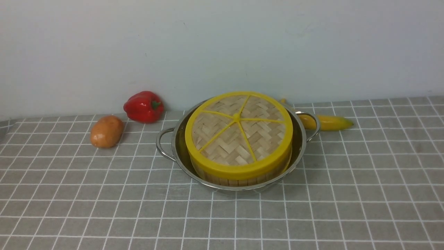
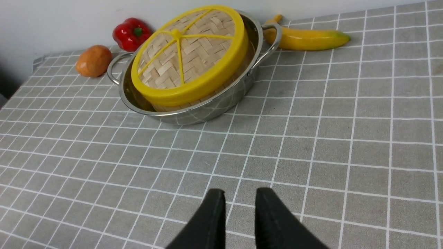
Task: Place the steamer in the pot on the grey tablecloth, and put the lid on the steamer.
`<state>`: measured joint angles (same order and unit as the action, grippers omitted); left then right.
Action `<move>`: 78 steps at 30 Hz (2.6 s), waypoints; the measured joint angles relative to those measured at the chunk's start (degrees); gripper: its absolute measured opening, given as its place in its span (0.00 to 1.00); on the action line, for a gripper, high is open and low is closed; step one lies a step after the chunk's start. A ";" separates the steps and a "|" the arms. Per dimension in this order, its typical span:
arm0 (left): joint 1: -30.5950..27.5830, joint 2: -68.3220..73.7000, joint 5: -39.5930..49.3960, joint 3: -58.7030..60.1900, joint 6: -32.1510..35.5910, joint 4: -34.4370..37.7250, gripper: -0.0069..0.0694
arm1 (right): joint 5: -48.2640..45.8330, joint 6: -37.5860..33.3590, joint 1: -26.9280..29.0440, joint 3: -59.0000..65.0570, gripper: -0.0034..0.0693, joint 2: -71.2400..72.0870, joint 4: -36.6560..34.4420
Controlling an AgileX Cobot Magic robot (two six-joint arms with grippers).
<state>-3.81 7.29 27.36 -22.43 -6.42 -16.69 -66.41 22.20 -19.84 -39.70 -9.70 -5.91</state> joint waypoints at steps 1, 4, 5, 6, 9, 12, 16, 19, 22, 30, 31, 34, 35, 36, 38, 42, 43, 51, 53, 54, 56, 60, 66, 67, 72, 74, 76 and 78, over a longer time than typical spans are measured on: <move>-0.02 0.00 -2.37 4.11 -1.88 0.14 0.13 | 0.00 0.00 0.00 0.00 0.26 0.00 0.00; -0.02 -0.27 -4.55 10.14 -4.86 0.18 0.13 | 0.00 0.00 0.00 0.00 0.27 0.00 0.00; -0.02 -0.81 -5.39 12.97 -6.87 0.18 0.13 | 0.00 0.00 0.00 0.00 0.28 0.00 0.00; -0.02 -1.99 -6.10 15.60 -9.22 0.18 0.13 | 0.00 0.00 0.00 0.00 0.28 0.00 -0.05; -0.02 -3.74 -6.43 18.30 -11.86 0.18 0.13 | 0.00 0.00 0.00 0.00 0.29 0.00 -0.19; -0.02 -6.54 -6.71 21.47 -14.05 -0.06 0.15 | 0.00 0.00 0.00 0.00 0.30 0.00 -0.19; -0.02 -7.05 -7.17 22.77 -14.24 -0.06 0.15 | 0.00 0.00 0.00 0.00 0.32 0.00 -0.19; -0.02 -7.12 -7.30 22.89 -14.37 -0.10 0.16 | 0.00 0.00 0.00 0.00 0.33 0.00 -0.19; -0.02 -7.12 -7.32 22.89 -14.25 -0.29 0.16 | 0.00 0.00 0.00 0.00 0.34 0.00 -0.19; -0.02 -7.18 -7.62 22.89 -7.29 7.52 0.18 | 0.00 0.00 0.00 0.00 0.37 0.00 -0.19; -0.02 -7.18 -7.75 22.89 -6.01 9.84 0.19 | 0.00 0.00 0.00 0.00 0.37 0.00 -0.19; -0.02 -7.18 -7.75 22.89 -3.94 14.49 0.19 | 0.00 0.00 0.00 0.00 0.38 0.00 -0.19; -0.02 -7.18 -7.75 22.89 -3.66 15.09 0.19 | 0.00 0.00 0.00 0.00 0.38 0.00 -0.19; -0.02 -7.23 -7.75 22.89 -3.36 15.48 0.19 | 0.00 0.00 0.00 0.00 0.38 0.00 -0.19; -0.02 -7.21 -7.75 22.89 -3.11 15.91 0.20 | 0.00 0.00 0.00 0.00 0.38 0.00 -0.19; -0.02 -7.21 -7.75 22.89 -3.08 16.10 0.20 | 0.00 0.00 0.00 0.00 0.38 0.00 -0.19; -0.02 -7.21 -7.75 22.89 -3.04 16.10 0.20 | 0.00 0.00 0.00 0.00 0.38 0.00 -0.19; -0.02 -7.21 -7.77 22.89 -2.63 16.15 0.22 | 0.26 -1.29 1.03 0.00 0.38 0.06 0.78; -0.02 -7.21 -7.77 22.89 -2.57 16.15 0.22 | 4.95 -3.49 5.19 0.81 0.38 0.57 3.63; -0.02 -7.21 -7.81 22.89 -2.57 16.15 0.22 | 8.73 -4.59 7.82 1.72 0.38 0.99 5.04; -0.02 -7.21 -7.81 22.89 -2.57 16.15 0.23 | 14.80 -6.12 12.25 4.15 0.38 1.89 7.17; -0.02 -7.21 -7.83 22.89 -2.57 16.15 0.24 | 28.58 -8.38 20.77 13.86 0.38 6.41 10.28; -0.02 -7.29 -7.90 22.89 -2.57 16.15 0.26 | 40.51 -8.78 23.83 27.64 0.38 9.54 10.53; -0.02 -7.31 -7.90 22.89 -2.57 16.15 0.26 | 43.53 -8.82 23.73 30.53 0.38 9.54 10.53; -0.02 -7.31 -7.90 22.89 -2.57 16.15 0.27 | 51.41 -8.97 20.63 38.47 0.38 9.54 10.59; -0.02 -7.31 -7.90 22.89 -2.57 16.15 0.28 | 51.93 -9.01 19.81 39.53 0.38 9.54 10.64; -0.02 -7.31 -7.90 22.89 -2.53 16.15 0.28 | 52.38 -9.01 19.42 40.06 0.38 9.54 10.64; -0.02 -7.31 -7.90 22.89 -2.53 16.15 0.29 | 52.62 -9.01 19.38 40.11 0.38 9.54 10.52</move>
<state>-3.82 -0.02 19.46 0.46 -8.96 -0.54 -13.79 13.19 -0.47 0.40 -0.16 4.61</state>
